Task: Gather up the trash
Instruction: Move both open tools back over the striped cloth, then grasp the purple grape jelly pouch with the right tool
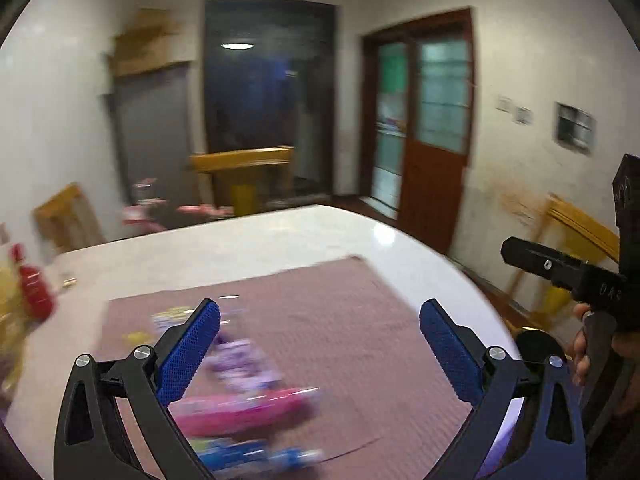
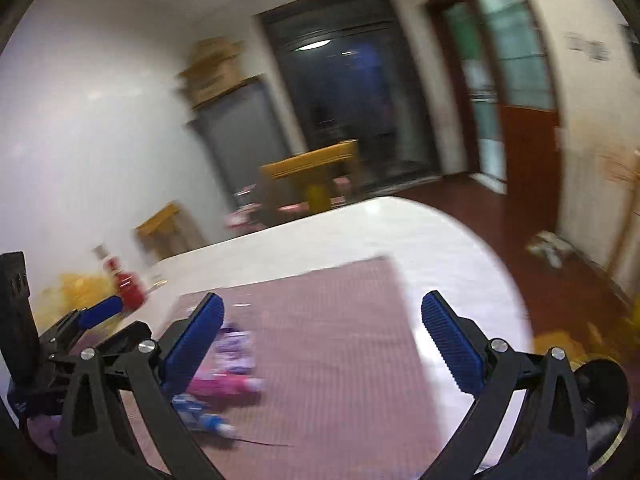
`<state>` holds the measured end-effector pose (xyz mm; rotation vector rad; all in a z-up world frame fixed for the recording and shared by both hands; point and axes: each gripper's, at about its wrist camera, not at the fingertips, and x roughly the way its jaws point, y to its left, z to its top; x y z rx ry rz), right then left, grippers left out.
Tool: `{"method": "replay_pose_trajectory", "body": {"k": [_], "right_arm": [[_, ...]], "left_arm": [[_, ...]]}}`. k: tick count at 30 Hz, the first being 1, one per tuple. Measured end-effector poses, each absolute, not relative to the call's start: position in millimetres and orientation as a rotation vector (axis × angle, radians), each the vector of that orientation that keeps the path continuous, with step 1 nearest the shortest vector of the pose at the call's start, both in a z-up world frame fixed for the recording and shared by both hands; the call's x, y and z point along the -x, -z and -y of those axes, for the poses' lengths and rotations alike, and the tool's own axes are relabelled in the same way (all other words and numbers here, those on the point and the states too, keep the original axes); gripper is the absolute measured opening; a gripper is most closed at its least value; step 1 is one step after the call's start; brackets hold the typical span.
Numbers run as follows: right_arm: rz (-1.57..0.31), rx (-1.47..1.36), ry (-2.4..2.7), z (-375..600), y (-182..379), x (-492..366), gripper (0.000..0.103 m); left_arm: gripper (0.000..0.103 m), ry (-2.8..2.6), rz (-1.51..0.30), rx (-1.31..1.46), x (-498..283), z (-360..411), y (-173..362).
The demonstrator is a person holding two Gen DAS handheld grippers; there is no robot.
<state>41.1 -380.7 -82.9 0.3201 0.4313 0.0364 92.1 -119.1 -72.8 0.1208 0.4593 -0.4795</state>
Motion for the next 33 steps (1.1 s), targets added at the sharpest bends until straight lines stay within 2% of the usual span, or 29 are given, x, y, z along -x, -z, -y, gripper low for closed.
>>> {"method": "replay_pose_trajectory", "body": {"k": [6,10,15,20,25,30,33], "right_arm": [[-0.518,-0.256,-0.241,311.4,72.8,-96.7,0.099],[-0.663,-0.249,-0.362,282.0,83.7,-129.8,0.099],[-0.933,-0.165,-0.397,229.9,137.5,-201.7,0.099],[-1.066,0.115,-0.308,165.5,194.0,-250.4,0.099],[-1.167,0.267,-0.246,135.3,231.3,-269.1,0.098],[-1.270,0.290,-0.196,136.8,255.3,-276.5,0.098],[-1.325,0.200,-0.218,150.7,265.8,-282.2,0.098]], "left_arm": [[0.097,0.303,-0.476,-0.025,-104.1,35.4,82.6],[0.097,0.236,-0.502,-0.013,-118.2,2.3,93.8],[0.097,0.162,-0.536,0.036,-128.8,-34.5,109.8],[0.097,0.108,-0.562,0.059,-136.1,-55.8,123.2],[0.097,0.088,-0.573,0.071,-138.5,-68.8,128.4],[0.097,0.069,-0.587,0.081,-139.6,-78.8,133.7],[0.097,0.062,-0.601,0.084,-141.8,-82.0,137.5]]}}
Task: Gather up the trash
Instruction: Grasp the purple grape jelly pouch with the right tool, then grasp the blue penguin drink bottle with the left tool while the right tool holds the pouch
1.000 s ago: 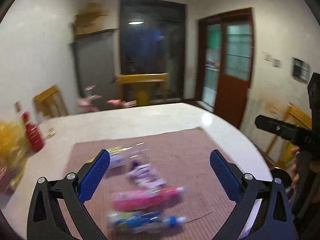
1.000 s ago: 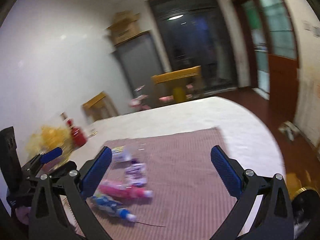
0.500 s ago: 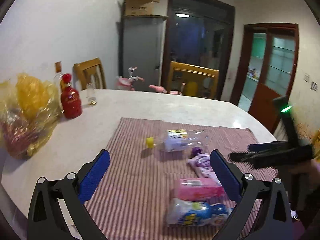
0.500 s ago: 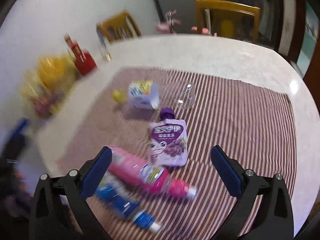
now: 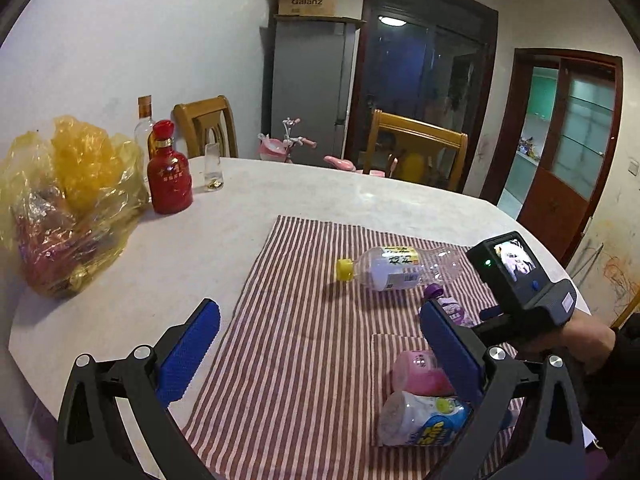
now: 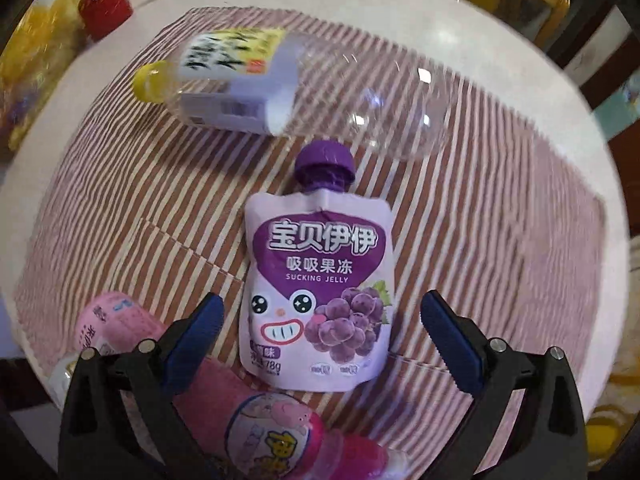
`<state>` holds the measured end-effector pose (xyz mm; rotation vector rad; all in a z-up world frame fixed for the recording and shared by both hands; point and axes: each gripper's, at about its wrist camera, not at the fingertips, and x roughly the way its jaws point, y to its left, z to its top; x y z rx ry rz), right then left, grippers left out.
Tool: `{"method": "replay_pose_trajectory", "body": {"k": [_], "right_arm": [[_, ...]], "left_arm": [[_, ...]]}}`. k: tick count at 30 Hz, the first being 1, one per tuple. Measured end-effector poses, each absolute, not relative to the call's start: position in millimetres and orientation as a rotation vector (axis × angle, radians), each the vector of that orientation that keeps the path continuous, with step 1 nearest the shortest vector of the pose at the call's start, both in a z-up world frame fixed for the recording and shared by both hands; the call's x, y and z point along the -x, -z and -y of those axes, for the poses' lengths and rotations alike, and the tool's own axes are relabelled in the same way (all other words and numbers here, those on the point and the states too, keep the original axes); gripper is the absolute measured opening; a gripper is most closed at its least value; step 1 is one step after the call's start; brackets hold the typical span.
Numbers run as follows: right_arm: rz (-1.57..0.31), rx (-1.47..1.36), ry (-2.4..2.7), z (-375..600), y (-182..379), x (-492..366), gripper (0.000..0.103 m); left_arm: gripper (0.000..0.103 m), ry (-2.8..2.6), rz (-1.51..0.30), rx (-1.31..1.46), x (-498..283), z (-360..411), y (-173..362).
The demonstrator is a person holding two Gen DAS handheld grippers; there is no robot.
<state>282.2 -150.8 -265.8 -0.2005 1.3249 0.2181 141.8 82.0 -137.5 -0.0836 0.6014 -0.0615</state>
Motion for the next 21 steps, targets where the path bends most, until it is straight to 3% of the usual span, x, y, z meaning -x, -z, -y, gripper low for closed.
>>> {"method": "replay_pose_trajectory", "body": {"k": [4,6,7,12,16,21], "right_arm": [[-1.333,0.158,-0.235,164.9,271.8,-281.9,0.091],[-1.331,0.162,-0.241,167.4,269.8,-278.8,0.083],[-1.326,0.161,-0.245,169.2,266.5,-279.2,0.073],[-1.318,0.141,-0.246,178.4,260.3,-279.2,0.072],[-1.293,0.099,-0.251,192.3,251.1,-271.6,0.072],[-1.209,0.038,-0.228,225.4,214.9,-248.1,0.072]], "left_arm": [[0.097,0.071,-0.621,0.056,-142.9,-78.0,141.2],[0.097,0.073,-0.623,0.039,-142.2,-75.4,140.8],[0.097,0.080,-0.618,0.028,-140.2,-74.2,139.8],[0.097,0.211,-0.557,-0.066,-123.3,-66.6,133.6],[0.097,0.337,-0.559,-0.305,-106.7,-39.5,143.3],[0.097,0.570,-0.558,-0.473,-92.9,-7.7,162.1]]}}
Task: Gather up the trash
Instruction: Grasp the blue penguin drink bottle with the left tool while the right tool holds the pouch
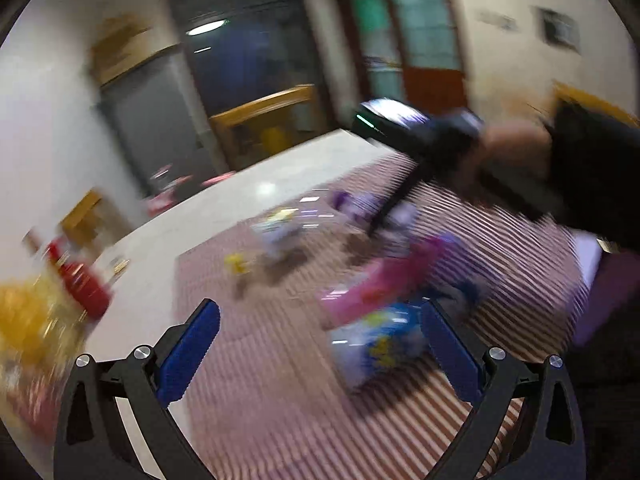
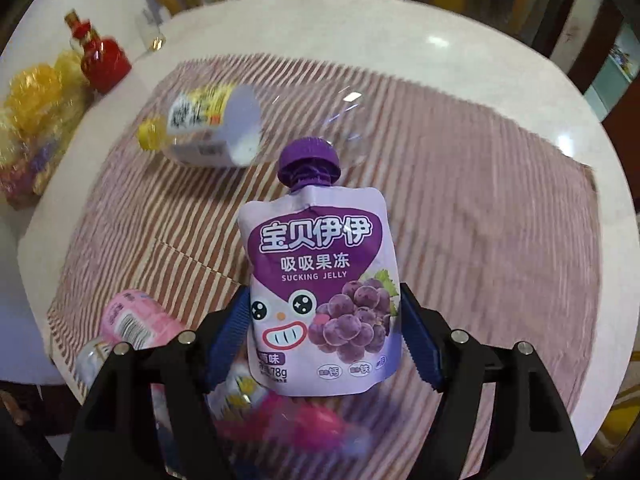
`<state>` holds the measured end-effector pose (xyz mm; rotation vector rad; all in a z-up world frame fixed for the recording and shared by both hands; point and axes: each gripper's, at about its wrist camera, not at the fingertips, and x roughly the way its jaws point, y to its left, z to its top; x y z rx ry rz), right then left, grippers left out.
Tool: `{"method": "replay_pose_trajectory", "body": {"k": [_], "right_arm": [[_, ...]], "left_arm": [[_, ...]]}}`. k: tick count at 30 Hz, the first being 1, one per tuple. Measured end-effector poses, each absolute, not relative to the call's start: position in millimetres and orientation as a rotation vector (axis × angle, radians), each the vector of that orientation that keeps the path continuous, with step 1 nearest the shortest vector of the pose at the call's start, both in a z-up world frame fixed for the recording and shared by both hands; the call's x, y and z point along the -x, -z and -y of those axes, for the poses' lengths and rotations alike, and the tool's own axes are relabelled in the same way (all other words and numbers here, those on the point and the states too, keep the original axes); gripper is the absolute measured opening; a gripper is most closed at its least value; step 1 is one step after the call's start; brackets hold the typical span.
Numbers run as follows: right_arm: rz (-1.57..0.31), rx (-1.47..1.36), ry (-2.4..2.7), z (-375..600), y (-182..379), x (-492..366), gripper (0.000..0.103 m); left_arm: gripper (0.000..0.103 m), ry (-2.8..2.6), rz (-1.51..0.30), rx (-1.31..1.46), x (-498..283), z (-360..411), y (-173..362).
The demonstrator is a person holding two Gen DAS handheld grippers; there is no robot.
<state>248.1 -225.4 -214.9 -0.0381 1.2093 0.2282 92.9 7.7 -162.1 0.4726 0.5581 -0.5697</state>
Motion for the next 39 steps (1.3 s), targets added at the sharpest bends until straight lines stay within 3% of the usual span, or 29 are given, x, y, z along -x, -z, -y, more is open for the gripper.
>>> {"method": "replay_pose_trajectory", "body": {"k": [8,11,22,28,33,34,35,39], "right_arm": [[-1.078,-0.074,-0.200,276.5,148.9,-216.3,0.072],[-1.039,-0.105,-0.194,287.2,137.0,-206.0,0.073],[-0.993,-0.163,-0.206,292.6,134.5,-197.2,0.073],[-0.977,-0.188,-0.208,297.0,135.5,-197.2,0.073],[-0.970,-0.210,-0.207,299.6,136.7,-196.9,0.073],[-0.967,-0.213,-0.210,298.7,136.4,-196.7,0.074],[-0.964,-0.216,-0.214,297.7,136.3,-196.4,0.074],[-0.956,-0.224,-0.230,294.7,135.6,-195.0,0.074]], "left_arm": [[0.097,0.949,-0.494,-1.162,-69.6,64.8,221.6],[0.097,1.050,-0.570,-1.310,-73.0,78.9,242.5],[0.097,1.072,-0.924,-1.298,-127.0,103.9,268.4],[0.096,1.119,-0.967,-1.221,-134.0,108.6,267.5],[0.077,1.084,-0.932,-1.007,-143.8,97.2,258.3],[0.070,1.052,-0.960,-0.943,-148.2,95.4,255.7],[0.054,1.037,-0.982,-0.897,-150.7,93.6,253.0],[0.053,1.000,-0.968,-0.874,-141.0,85.7,247.4]]}}
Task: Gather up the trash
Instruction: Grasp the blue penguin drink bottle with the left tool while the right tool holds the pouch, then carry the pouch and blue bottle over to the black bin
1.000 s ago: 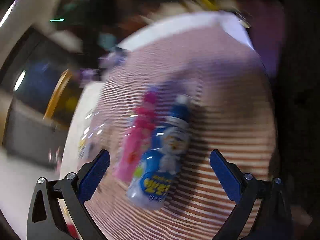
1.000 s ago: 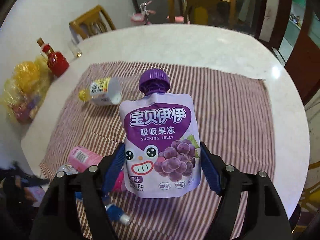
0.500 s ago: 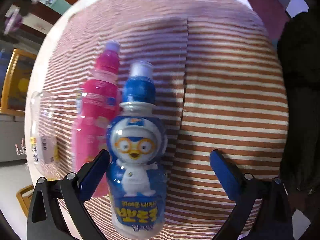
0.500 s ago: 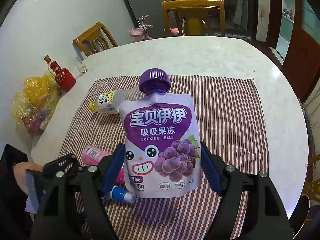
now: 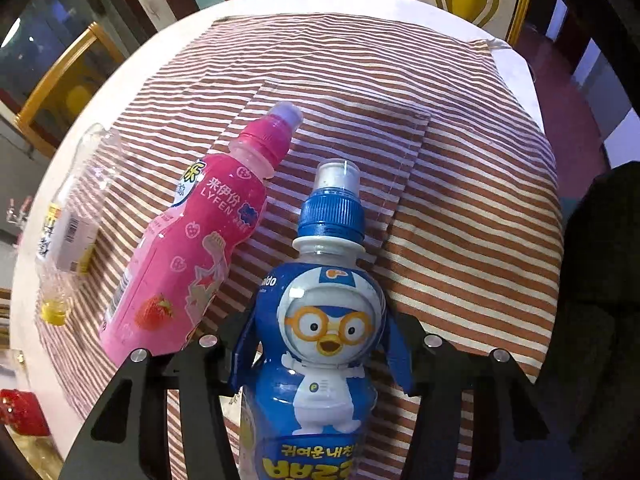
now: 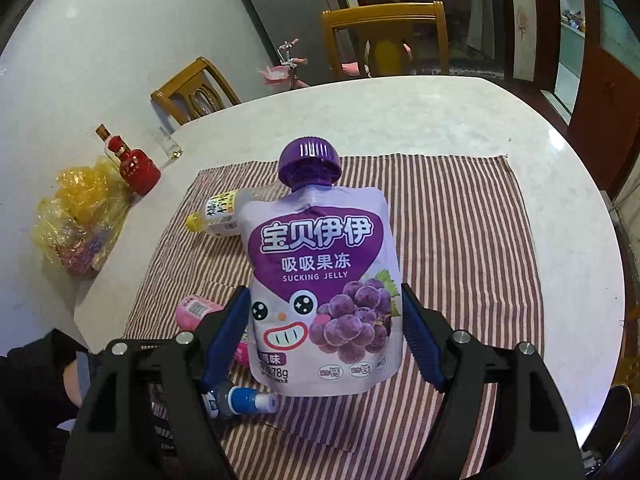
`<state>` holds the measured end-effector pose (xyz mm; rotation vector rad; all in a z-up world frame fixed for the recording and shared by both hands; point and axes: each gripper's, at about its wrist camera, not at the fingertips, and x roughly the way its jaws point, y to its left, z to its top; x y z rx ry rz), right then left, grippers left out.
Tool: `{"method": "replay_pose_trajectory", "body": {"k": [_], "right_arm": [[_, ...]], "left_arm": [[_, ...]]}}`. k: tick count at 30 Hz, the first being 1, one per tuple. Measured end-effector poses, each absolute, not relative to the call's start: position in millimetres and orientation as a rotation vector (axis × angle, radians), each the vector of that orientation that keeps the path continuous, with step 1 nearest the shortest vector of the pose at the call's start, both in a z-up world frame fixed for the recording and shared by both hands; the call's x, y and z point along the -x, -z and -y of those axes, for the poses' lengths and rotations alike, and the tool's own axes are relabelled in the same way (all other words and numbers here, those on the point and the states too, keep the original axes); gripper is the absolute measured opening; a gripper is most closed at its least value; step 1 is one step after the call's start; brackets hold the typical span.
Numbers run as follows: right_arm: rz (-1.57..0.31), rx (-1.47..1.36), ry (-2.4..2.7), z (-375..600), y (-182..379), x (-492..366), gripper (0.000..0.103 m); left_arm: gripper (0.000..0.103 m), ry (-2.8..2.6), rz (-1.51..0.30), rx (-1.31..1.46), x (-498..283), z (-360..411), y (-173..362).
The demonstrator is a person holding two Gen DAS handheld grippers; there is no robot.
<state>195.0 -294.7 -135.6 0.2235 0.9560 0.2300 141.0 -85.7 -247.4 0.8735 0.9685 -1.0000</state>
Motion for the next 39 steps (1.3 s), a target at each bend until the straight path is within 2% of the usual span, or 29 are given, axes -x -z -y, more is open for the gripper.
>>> {"method": "replay_pose_trajectory", "body": {"k": [8,16,22,28,39], "right_arm": [[-0.937,-0.236,-0.223,301.0,131.0,-190.0,0.074],[-0.948,-0.264,-0.214,301.3,144.3,-182.6,0.073],[-0.969,-0.293,-0.213,307.6,155.5,-173.6,0.073],[-0.951,-0.312,-0.193,321.3,151.1,-160.4,0.073],[-0.884,-0.356,-0.163,348.5,136.6,-134.9,0.073]], "left_arm": [[0.053,0.963,-1.030,-0.634,-151.5,55.6,224.4],[0.053,0.922,-0.846,-0.377,-142.9,53.4,157.3],[0.053,0.883,-0.731,-0.173,-148.8,58.1,127.8],[0.053,0.855,-0.638,-0.120,-125.9,68.5,105.7],[0.053,0.888,-0.577,-0.157,-108.3,88.2,80.1]]}}
